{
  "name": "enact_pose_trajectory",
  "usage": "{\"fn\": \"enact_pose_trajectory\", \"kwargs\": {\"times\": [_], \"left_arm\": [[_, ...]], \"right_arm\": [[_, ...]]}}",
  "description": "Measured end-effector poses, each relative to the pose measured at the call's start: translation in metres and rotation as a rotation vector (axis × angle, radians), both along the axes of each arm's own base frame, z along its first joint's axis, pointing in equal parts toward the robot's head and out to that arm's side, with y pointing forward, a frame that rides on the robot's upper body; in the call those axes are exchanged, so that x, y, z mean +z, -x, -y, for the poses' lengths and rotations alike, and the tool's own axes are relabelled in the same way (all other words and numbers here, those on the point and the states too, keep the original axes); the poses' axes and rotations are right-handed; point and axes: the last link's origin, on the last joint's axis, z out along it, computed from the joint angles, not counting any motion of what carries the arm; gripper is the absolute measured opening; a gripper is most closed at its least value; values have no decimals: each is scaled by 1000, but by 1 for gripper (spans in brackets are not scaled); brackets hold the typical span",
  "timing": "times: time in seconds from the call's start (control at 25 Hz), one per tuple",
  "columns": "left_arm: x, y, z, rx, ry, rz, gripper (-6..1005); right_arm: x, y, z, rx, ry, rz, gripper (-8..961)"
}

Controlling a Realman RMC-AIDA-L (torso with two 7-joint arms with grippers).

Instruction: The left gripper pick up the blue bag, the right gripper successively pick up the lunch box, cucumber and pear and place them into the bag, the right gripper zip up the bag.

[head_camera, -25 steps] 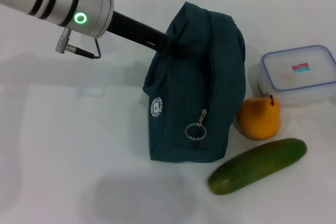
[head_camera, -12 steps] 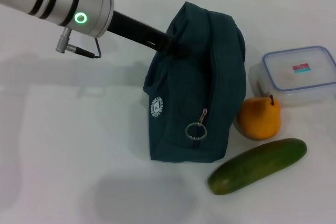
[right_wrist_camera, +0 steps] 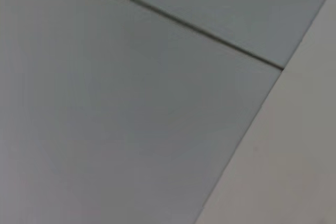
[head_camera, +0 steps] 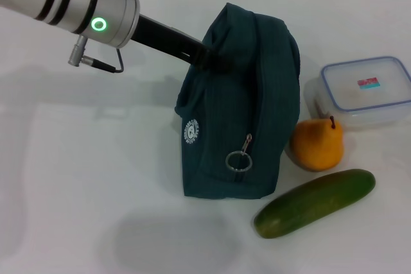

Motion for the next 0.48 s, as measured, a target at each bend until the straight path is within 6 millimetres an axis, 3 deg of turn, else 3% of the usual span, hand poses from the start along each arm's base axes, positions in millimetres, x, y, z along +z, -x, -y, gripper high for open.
{"fn": "enact_pose_trajectory", "kwargs": {"times": [0.48], "left_arm": [[-2,1,1,-30,6,8,46]], "right_arm": [[-19,11,-16,-50,-7,-79,604]]}}
